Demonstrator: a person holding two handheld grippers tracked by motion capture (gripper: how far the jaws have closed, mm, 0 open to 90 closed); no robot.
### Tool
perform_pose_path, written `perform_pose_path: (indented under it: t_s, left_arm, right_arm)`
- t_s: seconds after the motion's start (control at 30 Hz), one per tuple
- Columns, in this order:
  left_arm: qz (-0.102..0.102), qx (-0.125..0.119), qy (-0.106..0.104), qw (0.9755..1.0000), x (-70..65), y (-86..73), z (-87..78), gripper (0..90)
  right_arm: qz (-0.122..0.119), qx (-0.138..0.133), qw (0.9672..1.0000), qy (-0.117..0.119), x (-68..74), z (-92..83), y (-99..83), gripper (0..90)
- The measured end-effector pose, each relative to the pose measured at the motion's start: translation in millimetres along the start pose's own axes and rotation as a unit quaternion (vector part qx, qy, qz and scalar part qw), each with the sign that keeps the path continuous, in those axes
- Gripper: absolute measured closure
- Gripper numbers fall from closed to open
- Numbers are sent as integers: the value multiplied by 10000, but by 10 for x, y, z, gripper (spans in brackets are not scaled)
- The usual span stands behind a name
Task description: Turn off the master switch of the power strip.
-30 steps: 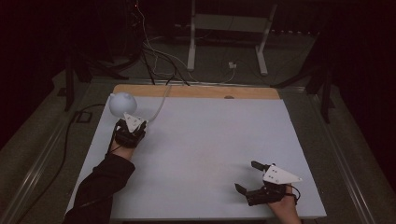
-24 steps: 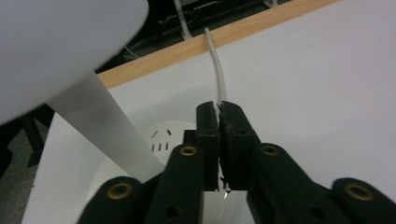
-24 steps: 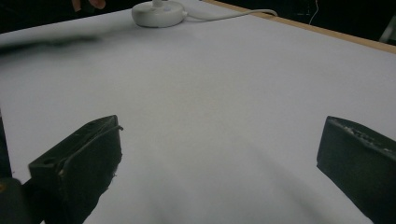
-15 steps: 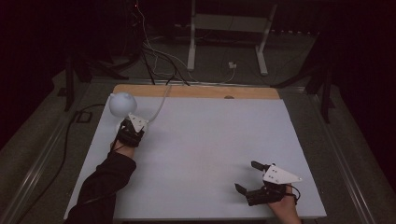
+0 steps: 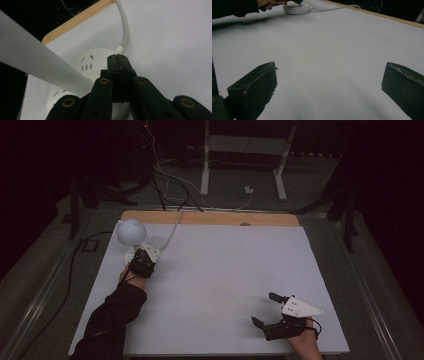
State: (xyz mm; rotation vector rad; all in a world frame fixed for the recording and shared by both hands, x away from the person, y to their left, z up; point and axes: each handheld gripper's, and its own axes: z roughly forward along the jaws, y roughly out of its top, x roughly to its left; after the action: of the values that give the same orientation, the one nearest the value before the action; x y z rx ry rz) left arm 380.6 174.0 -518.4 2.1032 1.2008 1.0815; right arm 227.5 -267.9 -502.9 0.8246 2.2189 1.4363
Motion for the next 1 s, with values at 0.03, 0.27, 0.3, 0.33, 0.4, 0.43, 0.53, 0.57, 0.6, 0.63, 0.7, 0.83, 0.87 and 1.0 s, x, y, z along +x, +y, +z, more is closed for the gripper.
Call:
perform_pose_path:
  t_s: [0.03, 0.27, 0.3, 0.33, 0.4, 0.43, 0.53, 0.57, 0.6, 0.63, 0.7, 0.83, 0.87, 1.0]
  left_arm:
    - [28, -14, 34, 10000, -10, -2, 4, 900]
    - [84, 92, 121, 9998, -7, 15, 18, 900]
    - [58, 106, 94, 9999, 6, 15, 21, 900]
    - [11, 106, 51, 9999, 17, 15, 21, 900]
    - [23, 156, 0, 9999, 25, 12, 25, 900]
    - [13, 165, -30, 9999, 28, 15, 23, 900]
    - [58, 213, -115, 9997, 37, 29, 27, 900]
    - [52, 245, -133, 9996, 42, 37, 28, 900]
    - [45, 271, -133, 9995, 45, 44, 31, 900]
    - [67, 302, -117, 9995, 48, 50, 36, 900]
    - [141, 319, -66, 9994, 51, 54, 50, 900]
    - [228, 385, -169, 9989, 78, 67, 49, 900]
    - [223, 411, -195, 9987, 85, 72, 48, 900]
    - [414, 526, -241, 9975, 80, 100, 43, 900]
  right_arm:
    - [-4, 2, 10000, 0, -1, 0, -1, 0]
    - [-10, 7, 10000, -3, 1, 4, -1, 0]
    - [-13, 10, 10000, -8, 0, 5, -2, 0]
    - [-4, 10, 10000, -7, -2, 6, -3, 0]
    - [-2, 19, 10000, -7, -3, 7, -4, 0]
    - [-2, 23, 10000, -8, -3, 8, -4, 0]
    - [3, 27, 10000, -1, -2, 10, -5, 0]
    - [4, 28, 10000, -1, -1, 11, -5, 0]
    - [-3, 27, 10000, -10, 1, 11, -4, 0]
    - [-10, 23, 10000, -8, 2, 11, -3, 0]
    - [-20, 23, 10000, -9, 5, 9, -1, 0]
    - [-16, 22, 10000, 2, 6, 10, -2, 0]
    - [-12, 28, 10000, 7, 6, 13, -4, 0]
    - [-10, 51, 10000, 20, 12, 22, -5, 0]
